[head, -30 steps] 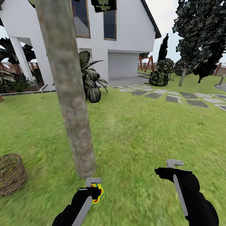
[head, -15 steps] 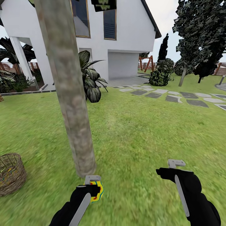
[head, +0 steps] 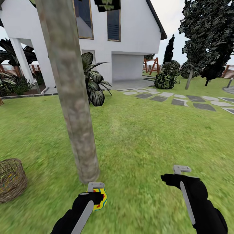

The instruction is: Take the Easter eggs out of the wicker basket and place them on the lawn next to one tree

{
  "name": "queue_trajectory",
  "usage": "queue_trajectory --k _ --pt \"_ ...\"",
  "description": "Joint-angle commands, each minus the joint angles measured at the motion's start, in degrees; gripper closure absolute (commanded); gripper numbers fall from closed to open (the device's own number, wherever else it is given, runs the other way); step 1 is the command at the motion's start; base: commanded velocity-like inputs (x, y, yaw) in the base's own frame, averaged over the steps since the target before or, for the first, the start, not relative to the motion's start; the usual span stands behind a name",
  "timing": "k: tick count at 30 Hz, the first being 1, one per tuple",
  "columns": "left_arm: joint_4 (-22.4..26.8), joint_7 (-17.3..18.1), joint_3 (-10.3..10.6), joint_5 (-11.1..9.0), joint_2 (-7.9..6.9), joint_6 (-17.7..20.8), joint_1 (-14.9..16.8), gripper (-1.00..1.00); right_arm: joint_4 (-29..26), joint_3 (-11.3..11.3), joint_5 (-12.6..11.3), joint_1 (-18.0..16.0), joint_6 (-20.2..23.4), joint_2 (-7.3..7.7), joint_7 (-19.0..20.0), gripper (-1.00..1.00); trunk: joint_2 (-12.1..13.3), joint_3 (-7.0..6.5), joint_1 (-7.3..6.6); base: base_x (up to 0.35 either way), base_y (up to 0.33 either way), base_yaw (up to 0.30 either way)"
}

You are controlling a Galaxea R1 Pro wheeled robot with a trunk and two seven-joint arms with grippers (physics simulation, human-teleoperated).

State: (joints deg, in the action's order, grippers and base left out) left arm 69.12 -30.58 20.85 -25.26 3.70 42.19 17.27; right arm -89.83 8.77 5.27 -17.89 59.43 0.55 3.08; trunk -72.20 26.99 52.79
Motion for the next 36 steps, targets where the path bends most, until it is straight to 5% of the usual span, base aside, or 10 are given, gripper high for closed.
queue_trajectory --k 1,3,4,13,25,36 --pt "-0.2 -0.2 0.1 -0.6 -0.08 -0.2 0.0 1.0 0.0 -0.1 0.5 0.0 0.3 -0.03 0.3 -1.0 -0.4 0.24 0.22 0.0 0.0 0.0" --pt "-0.4 0.1 0.1 -0.7 -0.13 -0.9 0.0 1.0 0.0 -0.1 0.5 0.0 0.3 -0.07 0.3 -1.0 -1.2 0.6 0.66 0.0 0.0 0.0" --pt "-0.5 0.2 0.1 -0.7 -0.15 -4.9 0.0 1.0 0.0 -0.1 0.5 0.0 0.3 -0.08 0.3 -1.0 -1.6 0.78 0.88 0.0 0.0 0.0" --pt "-1.8 1.9 0.1 -0.6 -0.18 -5.7 0.0 1.0 0.0 -0.2 0.5 0.0 0.3 -0.11 0.4 -1.0 -5.3 2.4 2.86 0.0 0.0 0.0" --pt "-13.0 5.6 0.5 -0.4 -0.03 -8.5 0.3 1.0 -0.1 -0.1 0.5 0.0 0.3 -0.04 0.5 -1.0 -10.1 4.55 5.49 0.0 0.0 0.0" --pt "-18.4 6.4 0.9 -0.1 0.38 -9.1 6.1 1.0 -0.1 -0.1 0.5 0.0 0.3 -0.02 0.5 -1.0 -14.5 6.52 7.91 0.0 0.0 0.0"
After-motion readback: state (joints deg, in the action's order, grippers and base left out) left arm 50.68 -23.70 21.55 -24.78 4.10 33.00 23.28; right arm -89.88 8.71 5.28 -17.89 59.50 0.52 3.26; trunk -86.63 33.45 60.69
